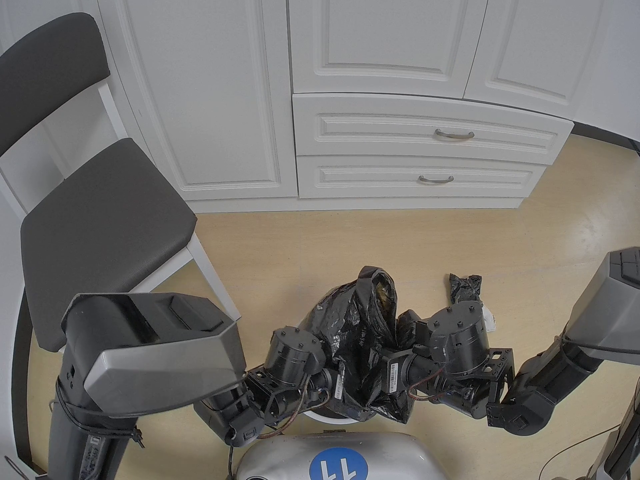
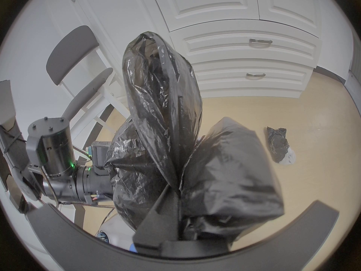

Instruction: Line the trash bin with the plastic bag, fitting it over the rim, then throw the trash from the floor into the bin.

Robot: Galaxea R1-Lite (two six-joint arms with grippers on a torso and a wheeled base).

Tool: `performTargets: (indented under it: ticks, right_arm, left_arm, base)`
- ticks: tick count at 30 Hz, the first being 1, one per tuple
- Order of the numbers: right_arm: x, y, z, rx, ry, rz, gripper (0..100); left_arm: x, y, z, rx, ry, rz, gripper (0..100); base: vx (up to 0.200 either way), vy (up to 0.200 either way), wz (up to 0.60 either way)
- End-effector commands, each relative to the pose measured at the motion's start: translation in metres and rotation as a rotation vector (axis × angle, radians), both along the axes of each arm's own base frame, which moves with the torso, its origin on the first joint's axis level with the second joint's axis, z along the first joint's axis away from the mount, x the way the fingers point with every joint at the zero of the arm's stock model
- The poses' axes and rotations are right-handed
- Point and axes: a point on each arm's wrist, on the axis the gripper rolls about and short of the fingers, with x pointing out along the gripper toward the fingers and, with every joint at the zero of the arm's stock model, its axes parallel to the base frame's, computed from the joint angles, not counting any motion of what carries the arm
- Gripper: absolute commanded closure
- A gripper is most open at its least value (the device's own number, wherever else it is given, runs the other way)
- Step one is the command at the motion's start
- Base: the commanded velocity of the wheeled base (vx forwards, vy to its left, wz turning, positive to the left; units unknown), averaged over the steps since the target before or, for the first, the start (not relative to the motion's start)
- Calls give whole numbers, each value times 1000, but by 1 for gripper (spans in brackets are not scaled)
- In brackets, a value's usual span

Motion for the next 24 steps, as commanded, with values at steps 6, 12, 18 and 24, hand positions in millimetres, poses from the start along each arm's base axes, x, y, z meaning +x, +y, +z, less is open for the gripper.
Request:
performTargets:
  ticks: [6,12,18,24]
  right_arm:
    - [-2,-1,1,0,0,1,100]
    - [0,1,-3,-4,5,2,100]
    - [2,2,-3,4,2,0,100]
    - [0,4,-7,-7,18,13,100]
  left_arm:
    - [10,-11,-26,-17,39,4,100]
    - [29,-6,-31,-23,46,34,100]
    - [52,4,-40,-25,46,86,100]
    - [45,10,-37,-16,56,90,100]
  base:
    - [0,0,0]
    - [0,0,0]
    - [0,0,0]
    - [0,0,0]
